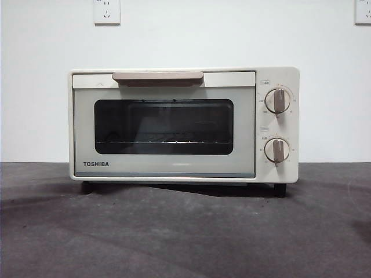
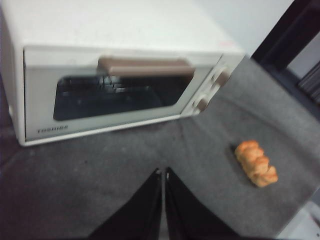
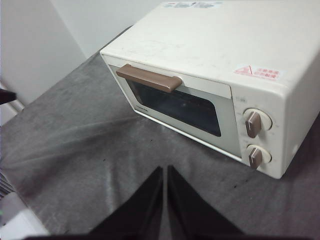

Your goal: The left arm flap open the oven, the right arm pick bread and place it into oven, the left arm flap close the oven

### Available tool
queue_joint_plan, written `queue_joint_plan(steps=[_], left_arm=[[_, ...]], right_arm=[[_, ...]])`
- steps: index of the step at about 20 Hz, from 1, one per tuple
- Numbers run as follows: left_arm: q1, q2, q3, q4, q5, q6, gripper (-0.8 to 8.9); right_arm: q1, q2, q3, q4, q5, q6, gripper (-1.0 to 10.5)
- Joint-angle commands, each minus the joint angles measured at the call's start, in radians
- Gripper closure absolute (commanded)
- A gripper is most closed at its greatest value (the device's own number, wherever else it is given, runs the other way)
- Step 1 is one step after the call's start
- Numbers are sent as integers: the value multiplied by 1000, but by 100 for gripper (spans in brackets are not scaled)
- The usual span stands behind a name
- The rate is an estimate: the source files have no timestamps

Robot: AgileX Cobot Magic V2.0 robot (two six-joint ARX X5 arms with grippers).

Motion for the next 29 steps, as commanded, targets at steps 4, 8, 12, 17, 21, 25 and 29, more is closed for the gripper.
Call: queue_joint_plan(steps=[4,8,12,17,21,25,29], left_arm=[[-5,22,16,58,0,55,722],[-5,28,16,78,0,55,466],[-5,27,16,84,0,54,317],[-5,27,16,85,0,51,312],[-5,27,16,84,0,48,313],[-7,27,16,83,0,43,313],[-8,29,16,83,0,43,313]], right_arm=[[5,5,17,13,17,-35,902],[5,5,17,13,19,-28,707],[5,5,17,13,19,-28,480],[5,5,17,10,15,-4,368],[5,5,17,-24,16,33,368],[5,24,17,-115,60,80,369],[5,93,16,-249,178,105,369]])
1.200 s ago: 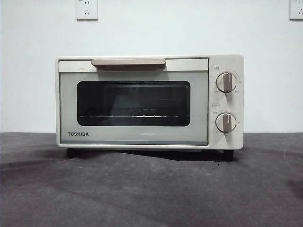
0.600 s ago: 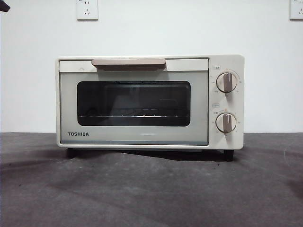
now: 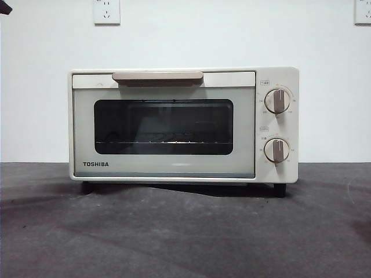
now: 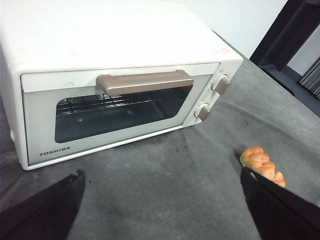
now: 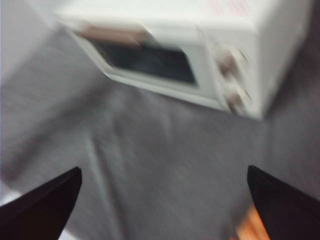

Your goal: The left arm flap open the oven, the right arm pick bread and place it into oven, the left arm flap close the oven

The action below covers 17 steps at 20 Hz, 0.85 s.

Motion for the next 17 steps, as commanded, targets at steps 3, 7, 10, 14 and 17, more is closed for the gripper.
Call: queue_joint_plan(steps=[3,7,10,14,17], left_arm=[[-4,8,16,10,0,1,313],[-4,8,16,10,0,2,313],[-4,8,16,10,0,2,313],[-4,8,15,10,-2,2,314],[-4,8,15,10,-6,2,313]], right_arm=[[4,126,14,-141,117,60,369],[5,236,6,-198,185,60,369],[5,352,-42,-167,225,60,371],[5,482,-132,-40,258,70,412],[6,573,-142,29,258,73,412]])
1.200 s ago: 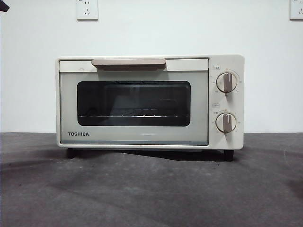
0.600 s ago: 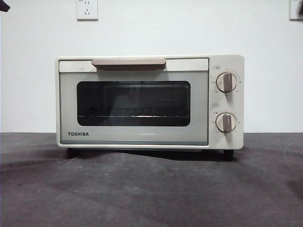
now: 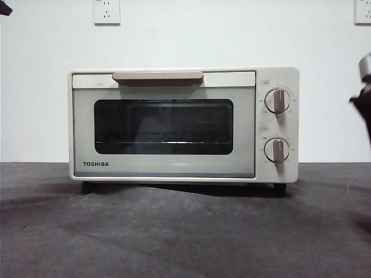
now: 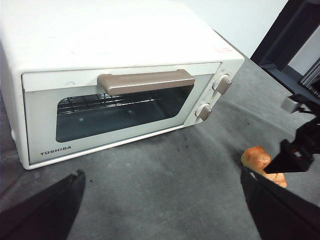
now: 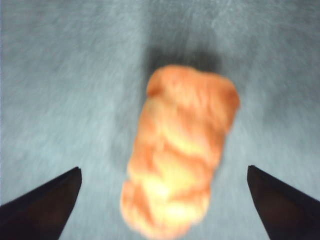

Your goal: The left arm flap open the oven, the right arm pick bread and place it into oven, the left arm flap close the oven

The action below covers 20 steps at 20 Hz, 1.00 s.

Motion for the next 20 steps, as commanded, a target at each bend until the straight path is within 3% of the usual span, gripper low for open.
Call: queue_joint_plan(steps=[1,3,6,14,18,20], left_arm=[[-4,6,15,10,-6,2,313],[-4,6,15,10,-6,2,314],[-4,6,15,6,-32,2,314],[-10,6,15,3,-56,4,318],[-31,38,26,-32,-55,-21,327],[-37,81,49,-64,-55,-21,392]], right_arm=[[6,71,5,56,4,13,413],[6,127,5,90,10,13,420],[6,186,5,120,33,3,586],[6,185,11,110,24,-3,851],[6,40,13,72,-79,10,852],[6,-68,13,37,-135,10,852]])
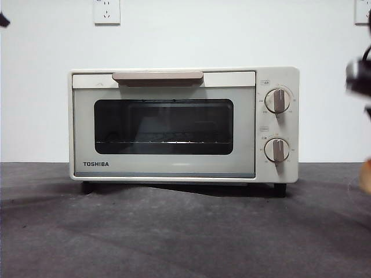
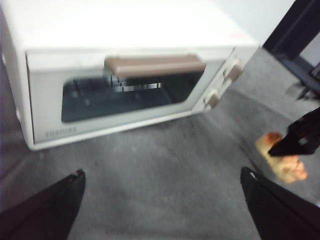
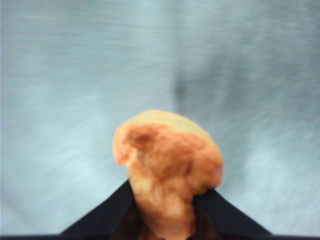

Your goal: The left arm flap open the oven, the right arm pick bread and place it into oven, the left arm flap close the oven

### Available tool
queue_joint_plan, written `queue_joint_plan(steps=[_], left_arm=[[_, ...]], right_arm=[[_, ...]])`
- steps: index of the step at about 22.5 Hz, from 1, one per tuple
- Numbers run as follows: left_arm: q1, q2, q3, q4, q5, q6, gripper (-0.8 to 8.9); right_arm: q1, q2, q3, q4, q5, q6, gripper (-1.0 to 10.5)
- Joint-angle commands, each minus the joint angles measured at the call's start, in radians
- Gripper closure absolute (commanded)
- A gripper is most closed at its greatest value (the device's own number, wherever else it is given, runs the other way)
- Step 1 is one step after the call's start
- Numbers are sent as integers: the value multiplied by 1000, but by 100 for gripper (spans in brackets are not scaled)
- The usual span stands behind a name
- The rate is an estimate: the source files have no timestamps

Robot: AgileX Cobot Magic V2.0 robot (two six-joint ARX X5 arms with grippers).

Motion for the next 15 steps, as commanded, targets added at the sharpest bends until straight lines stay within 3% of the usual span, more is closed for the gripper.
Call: queue_joint_plan(steps=[1,8,15], left_arm=[[-9,57,49,-17,-3,-9,426],[-54,321,245,-40,-3,10,788],[-121,647,536,-47,-2,126,798]], right_arm=[[5,-110,13,-32,-62,7,852],[5,-499,16,-64,-252,15,852],[5,-716,16,-64,-256,103,852]])
